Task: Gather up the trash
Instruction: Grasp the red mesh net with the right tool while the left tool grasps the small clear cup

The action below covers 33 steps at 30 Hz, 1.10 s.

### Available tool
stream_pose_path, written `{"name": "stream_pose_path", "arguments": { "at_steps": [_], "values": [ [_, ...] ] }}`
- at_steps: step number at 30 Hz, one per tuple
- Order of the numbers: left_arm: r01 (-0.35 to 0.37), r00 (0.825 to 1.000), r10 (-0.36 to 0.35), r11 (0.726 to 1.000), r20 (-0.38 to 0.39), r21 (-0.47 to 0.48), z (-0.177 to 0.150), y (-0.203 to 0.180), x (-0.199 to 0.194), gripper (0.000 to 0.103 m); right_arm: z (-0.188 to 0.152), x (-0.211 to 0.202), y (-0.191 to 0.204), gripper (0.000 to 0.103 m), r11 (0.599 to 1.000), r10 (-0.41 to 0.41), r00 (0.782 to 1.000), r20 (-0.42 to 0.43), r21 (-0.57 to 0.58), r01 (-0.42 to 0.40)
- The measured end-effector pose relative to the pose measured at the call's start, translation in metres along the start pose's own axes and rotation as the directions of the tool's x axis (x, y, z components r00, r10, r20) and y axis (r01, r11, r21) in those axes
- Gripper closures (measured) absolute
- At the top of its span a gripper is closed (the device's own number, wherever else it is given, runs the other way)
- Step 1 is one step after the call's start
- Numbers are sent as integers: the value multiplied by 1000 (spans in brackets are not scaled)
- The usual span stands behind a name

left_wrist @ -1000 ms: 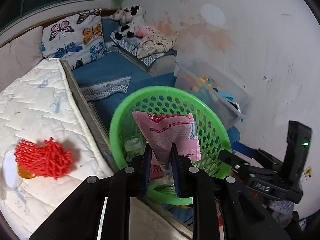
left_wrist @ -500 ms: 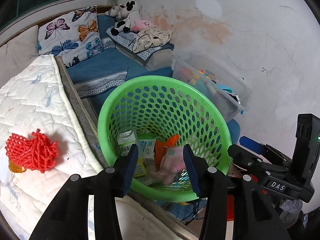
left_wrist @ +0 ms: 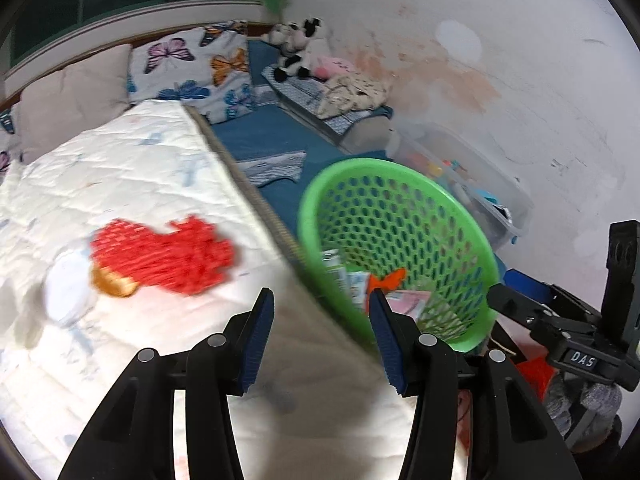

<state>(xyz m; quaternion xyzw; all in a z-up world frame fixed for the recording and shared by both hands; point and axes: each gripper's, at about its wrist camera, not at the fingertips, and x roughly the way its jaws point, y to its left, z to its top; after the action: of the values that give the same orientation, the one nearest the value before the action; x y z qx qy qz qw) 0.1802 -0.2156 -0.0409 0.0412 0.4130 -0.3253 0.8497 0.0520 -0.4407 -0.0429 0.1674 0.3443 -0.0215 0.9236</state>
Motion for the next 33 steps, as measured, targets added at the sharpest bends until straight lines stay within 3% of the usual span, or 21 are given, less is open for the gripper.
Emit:
{"name": "stream_pose_path", "arguments": {
  "at_steps": [9, 18, 23, 33],
  "values": [
    [-155, 985, 159, 986, 72, -64, -14, 57, -39, 52, 1, 10, 42, 16, 996, 48, 999, -13, -69, -49],
    [-361, 920, 374, 924, 112, -125, -29, 125, -73, 48, 1, 22, 84, 15, 986, 100, 994, -41, -130, -105],
    [-419, 896, 431, 899, 102, -125, -36, 153, -81, 41, 1, 32, 106, 15, 979, 122, 991, -62, -159, -131],
    [-479, 877, 480, 877, 32, -29, -39, 183, -58, 38, 3, 59, 145, 14, 961, 145, 983, -115, -219, -167]
  ]
}}
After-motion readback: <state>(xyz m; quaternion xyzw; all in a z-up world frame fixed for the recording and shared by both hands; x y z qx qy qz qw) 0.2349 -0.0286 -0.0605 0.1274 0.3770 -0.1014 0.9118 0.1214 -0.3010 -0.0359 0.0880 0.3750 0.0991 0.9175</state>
